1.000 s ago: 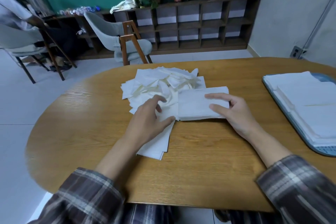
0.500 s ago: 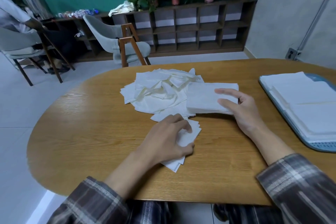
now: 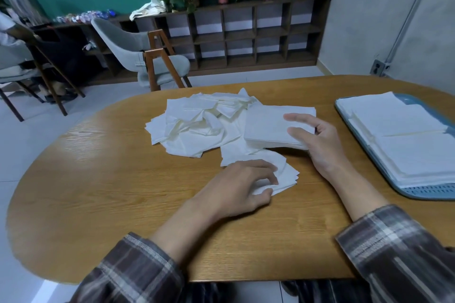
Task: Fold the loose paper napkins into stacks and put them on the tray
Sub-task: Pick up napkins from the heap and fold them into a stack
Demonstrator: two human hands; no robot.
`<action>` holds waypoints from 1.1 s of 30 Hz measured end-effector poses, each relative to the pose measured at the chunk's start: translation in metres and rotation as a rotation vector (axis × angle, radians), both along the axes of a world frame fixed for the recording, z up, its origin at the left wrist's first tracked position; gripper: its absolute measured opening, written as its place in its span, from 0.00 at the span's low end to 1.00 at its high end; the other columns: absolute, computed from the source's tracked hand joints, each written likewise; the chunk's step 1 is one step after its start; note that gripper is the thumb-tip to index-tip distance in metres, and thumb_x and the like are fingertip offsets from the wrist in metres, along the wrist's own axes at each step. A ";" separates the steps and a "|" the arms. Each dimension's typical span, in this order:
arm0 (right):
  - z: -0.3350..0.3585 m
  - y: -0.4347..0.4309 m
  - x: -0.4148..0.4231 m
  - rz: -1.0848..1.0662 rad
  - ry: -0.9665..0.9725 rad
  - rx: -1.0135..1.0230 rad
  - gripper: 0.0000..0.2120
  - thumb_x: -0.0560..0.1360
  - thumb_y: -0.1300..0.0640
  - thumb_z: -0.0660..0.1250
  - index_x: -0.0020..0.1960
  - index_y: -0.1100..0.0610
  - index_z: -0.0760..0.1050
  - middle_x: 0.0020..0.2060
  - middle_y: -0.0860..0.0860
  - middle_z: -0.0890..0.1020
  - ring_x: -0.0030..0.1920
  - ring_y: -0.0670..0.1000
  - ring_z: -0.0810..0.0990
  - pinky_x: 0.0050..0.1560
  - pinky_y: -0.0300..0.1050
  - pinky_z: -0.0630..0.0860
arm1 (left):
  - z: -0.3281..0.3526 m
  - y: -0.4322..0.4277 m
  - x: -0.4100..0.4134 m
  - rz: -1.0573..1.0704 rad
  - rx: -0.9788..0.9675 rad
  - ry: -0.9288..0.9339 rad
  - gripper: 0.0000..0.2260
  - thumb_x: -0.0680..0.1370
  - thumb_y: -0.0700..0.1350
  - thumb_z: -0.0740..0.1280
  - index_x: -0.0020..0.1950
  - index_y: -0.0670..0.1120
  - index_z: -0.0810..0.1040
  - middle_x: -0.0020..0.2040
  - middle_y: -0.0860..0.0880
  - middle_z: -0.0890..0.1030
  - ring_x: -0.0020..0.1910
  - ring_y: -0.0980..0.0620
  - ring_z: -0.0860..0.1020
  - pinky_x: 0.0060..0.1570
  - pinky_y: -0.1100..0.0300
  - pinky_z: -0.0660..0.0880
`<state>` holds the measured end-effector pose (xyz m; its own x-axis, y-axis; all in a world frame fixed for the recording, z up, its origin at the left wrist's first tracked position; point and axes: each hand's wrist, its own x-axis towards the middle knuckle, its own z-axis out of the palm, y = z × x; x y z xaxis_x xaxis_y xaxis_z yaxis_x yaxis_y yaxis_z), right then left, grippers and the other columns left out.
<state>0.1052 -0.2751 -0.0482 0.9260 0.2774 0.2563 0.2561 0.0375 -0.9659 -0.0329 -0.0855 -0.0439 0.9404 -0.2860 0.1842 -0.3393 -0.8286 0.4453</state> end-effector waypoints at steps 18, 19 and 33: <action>0.008 0.009 -0.010 0.171 -0.052 -0.058 0.17 0.80 0.68 0.67 0.62 0.51 0.85 0.61 0.41 0.85 0.68 0.41 0.78 0.72 0.45 0.70 | 0.029 0.039 0.015 0.122 -0.591 0.219 0.05 0.80 0.40 0.74 0.53 0.46 0.90 0.43 0.56 0.88 0.42 0.62 0.83 0.45 0.70 0.73; 0.007 0.010 -0.009 0.178 -0.036 -0.054 0.17 0.81 0.67 0.67 0.61 0.51 0.85 0.61 0.42 0.85 0.69 0.42 0.78 0.73 0.49 0.70 | 0.031 0.041 0.017 0.128 -0.615 0.225 0.05 0.80 0.39 0.74 0.53 0.46 0.90 0.42 0.55 0.88 0.42 0.62 0.83 0.44 0.71 0.73; 0.007 0.013 -0.009 0.208 0.094 0.050 0.11 0.80 0.55 0.67 0.58 0.50 0.87 0.60 0.45 0.86 0.65 0.46 0.80 0.63 0.46 0.69 | 0.062 0.057 0.042 0.077 -0.490 0.151 0.06 0.79 0.43 0.75 0.55 0.49 0.89 0.48 0.56 0.89 0.51 0.58 0.85 0.52 0.66 0.77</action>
